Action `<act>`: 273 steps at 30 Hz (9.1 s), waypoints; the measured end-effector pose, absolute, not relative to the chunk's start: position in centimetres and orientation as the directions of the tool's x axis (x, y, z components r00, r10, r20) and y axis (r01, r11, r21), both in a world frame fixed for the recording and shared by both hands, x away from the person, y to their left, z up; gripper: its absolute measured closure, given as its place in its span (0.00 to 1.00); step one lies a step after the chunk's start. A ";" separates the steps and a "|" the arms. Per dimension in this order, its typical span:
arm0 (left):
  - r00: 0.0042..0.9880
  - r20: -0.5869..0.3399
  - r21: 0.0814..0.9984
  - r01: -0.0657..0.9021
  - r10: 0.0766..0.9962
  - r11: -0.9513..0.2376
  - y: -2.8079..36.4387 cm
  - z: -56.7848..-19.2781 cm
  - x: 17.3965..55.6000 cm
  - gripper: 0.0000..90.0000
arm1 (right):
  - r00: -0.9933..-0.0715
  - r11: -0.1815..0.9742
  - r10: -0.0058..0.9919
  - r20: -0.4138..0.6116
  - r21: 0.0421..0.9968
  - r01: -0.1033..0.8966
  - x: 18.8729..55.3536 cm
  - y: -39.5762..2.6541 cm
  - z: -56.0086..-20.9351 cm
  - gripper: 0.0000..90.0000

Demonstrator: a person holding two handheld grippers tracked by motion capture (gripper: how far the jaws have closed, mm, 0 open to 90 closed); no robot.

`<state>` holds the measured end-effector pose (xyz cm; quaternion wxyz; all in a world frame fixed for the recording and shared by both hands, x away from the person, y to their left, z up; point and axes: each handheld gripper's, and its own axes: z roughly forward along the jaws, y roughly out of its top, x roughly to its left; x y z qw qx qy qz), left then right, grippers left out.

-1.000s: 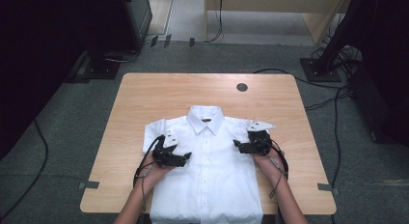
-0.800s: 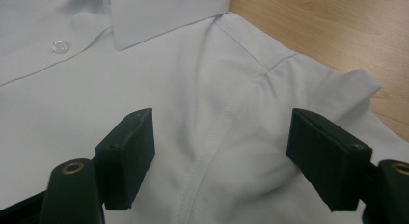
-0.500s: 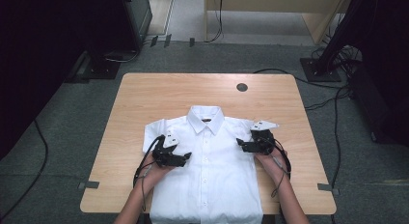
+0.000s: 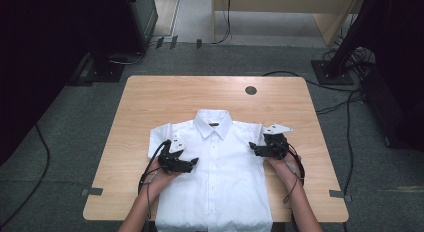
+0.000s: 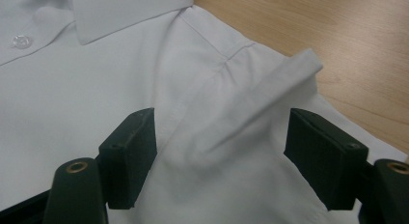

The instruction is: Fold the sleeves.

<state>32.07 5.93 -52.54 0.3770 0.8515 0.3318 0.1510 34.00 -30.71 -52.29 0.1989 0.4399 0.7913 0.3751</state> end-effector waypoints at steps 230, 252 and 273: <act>0.735 0.008 0.742 0.451 0.679 -0.497 5.9 -52.5 32.1 0.22 | -0.649 0.422 0.761 0.003 0.757 0.498 33.4 -27.9 -51.4 0.54; 0.741 0.017 0.738 0.444 0.671 -0.509 5.8 -52.4 32.5 0.22 | -0.673 0.425 0.739 0.024 0.759 0.493 32.8 -27.7 -52.4 0.23; 0.736 0.012 0.727 0.458 0.677 -0.511 7.0 -51.7 33.1 0.22 | -0.626 0.378 0.779 0.045 0.762 0.525 32.8 -30.6 -51.6 0.23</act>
